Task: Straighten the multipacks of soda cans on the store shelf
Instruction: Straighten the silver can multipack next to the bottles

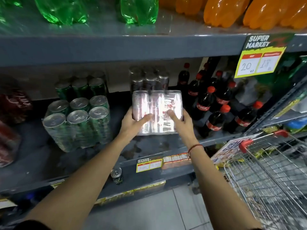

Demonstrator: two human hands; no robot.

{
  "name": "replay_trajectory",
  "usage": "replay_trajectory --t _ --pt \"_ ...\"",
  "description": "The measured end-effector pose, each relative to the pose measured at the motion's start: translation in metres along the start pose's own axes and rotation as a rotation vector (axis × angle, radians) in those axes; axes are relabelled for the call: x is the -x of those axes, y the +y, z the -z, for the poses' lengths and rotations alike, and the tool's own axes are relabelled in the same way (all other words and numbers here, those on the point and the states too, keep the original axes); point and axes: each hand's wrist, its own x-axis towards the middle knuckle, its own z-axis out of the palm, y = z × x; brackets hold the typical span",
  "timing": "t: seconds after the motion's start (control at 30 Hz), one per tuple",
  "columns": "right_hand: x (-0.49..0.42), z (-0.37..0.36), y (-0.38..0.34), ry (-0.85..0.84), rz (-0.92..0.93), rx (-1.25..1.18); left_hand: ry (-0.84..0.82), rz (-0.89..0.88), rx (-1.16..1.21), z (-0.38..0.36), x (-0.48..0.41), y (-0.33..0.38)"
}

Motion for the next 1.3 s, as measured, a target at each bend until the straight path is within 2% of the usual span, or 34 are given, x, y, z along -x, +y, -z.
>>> replay_trajectory --t 0.13,0.37,0.43,0.53,0.63,0.7,0.8,0.9,1.07,1.17,1.23,1.3 --pt "0.007 0.006 0.017 -0.045 0.143 -0.009 -0.017 -0.115 -0.112 0.004 0.003 -0.011" --pt "0.008 0.010 0.032 -0.091 0.120 0.017 0.133 -0.147 -0.180 -0.007 0.012 -0.036" --pt "0.008 0.013 0.020 -0.096 0.103 -0.048 0.149 -0.150 -0.197 -0.008 0.014 -0.036" --pt "0.002 0.019 0.002 -0.011 -0.004 -0.242 0.255 -0.123 -0.088 -0.018 0.034 -0.032" --pt "-0.019 0.018 -0.018 -0.058 -0.033 -0.214 0.358 -0.062 0.011 -0.042 0.067 -0.031" --pt "-0.034 0.016 -0.028 -0.151 -0.045 -0.181 0.332 -0.064 -0.012 -0.061 0.083 -0.030" --pt "-0.043 0.016 -0.036 -0.206 -0.022 -0.128 0.169 0.009 -0.002 -0.085 0.091 -0.017" --pt "-0.038 0.016 -0.032 -0.128 0.015 -0.152 0.069 0.065 0.095 -0.098 0.087 0.001" --pt "-0.004 0.009 -0.011 0.153 0.081 -0.227 0.143 0.068 0.159 -0.092 0.064 0.002" --pt "0.031 -0.009 -0.005 0.354 0.158 -0.260 0.184 0.094 0.296 -0.081 0.036 0.002" --pt "0.049 -0.023 -0.002 0.444 0.187 -0.271 0.129 0.146 0.367 -0.071 0.010 -0.008" --pt "0.065 -0.038 0.002 0.482 0.202 -0.256 -0.004 0.227 0.426 -0.064 -0.018 -0.025"
